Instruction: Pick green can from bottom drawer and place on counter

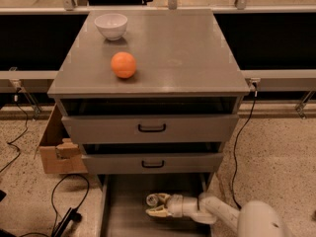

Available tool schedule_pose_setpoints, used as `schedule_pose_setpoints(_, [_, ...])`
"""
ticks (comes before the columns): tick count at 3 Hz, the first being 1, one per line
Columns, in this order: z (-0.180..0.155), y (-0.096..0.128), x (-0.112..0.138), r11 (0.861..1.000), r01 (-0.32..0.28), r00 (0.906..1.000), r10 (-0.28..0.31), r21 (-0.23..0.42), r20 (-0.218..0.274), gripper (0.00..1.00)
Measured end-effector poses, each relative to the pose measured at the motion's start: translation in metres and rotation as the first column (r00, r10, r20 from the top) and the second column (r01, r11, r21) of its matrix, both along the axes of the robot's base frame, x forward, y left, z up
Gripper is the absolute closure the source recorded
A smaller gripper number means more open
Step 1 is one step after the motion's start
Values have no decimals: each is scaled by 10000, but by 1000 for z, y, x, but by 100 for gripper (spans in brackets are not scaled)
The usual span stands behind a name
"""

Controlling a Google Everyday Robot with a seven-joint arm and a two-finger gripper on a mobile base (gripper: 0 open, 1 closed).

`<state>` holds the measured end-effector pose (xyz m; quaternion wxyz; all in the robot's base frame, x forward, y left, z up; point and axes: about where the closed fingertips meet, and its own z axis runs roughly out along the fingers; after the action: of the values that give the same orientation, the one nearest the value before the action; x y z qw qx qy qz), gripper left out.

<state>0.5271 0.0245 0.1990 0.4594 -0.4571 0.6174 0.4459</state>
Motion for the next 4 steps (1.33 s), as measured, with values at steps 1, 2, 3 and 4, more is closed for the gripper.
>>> schedule_pose_setpoints(1, [72, -49, 12, 9939, 1089, 9922, -1075, -188, 633, 94])
schedule_pose_setpoints(2, [148, -113, -11, 9832, 1801, 9832, -1791, -295, 350, 100])
schedule_pose_setpoints(3, [217, -137, -63, 9889, 1458, 9869, -1474, -278, -653, 100])
schedule_pose_setpoints(4, [296, -142, -112, 9961, 884, 9845, -877, -24, -1521, 100])
